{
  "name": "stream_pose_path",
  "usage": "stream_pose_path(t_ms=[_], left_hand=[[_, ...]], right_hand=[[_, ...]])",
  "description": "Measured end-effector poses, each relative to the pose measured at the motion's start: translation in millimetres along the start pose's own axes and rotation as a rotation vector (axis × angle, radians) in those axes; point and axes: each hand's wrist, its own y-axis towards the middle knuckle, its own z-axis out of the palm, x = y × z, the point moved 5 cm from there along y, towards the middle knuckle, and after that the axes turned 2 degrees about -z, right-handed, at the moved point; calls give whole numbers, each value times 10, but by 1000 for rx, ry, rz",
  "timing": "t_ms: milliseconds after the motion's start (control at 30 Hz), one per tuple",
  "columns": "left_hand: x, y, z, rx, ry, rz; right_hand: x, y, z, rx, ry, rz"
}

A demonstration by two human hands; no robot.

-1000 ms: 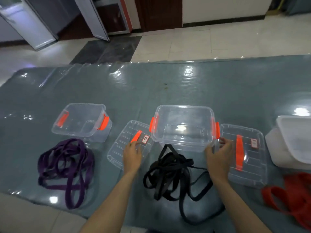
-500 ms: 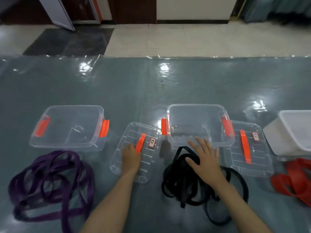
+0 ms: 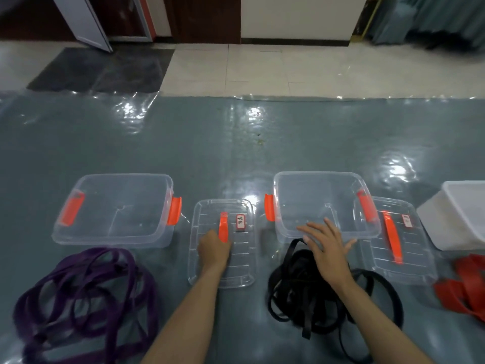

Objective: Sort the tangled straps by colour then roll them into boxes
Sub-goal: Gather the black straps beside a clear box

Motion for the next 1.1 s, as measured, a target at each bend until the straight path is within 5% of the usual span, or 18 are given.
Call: stream_pose_path(t_ms=[500,700,833,1100], left_hand=[[-141,-7,-123,23,81,98],[-945,-798,-333,-116,69,504],[-1535,-1554,-90,-91,36,843],[-1921,-2022,991,103,396,828]], right_hand=[[86,54,39,24,-98,8],[-91,-173,-813,-164,274,-84],[-743,-306,-1215,-320,215,50],[-2397,106,-1350,95,-279,360]])
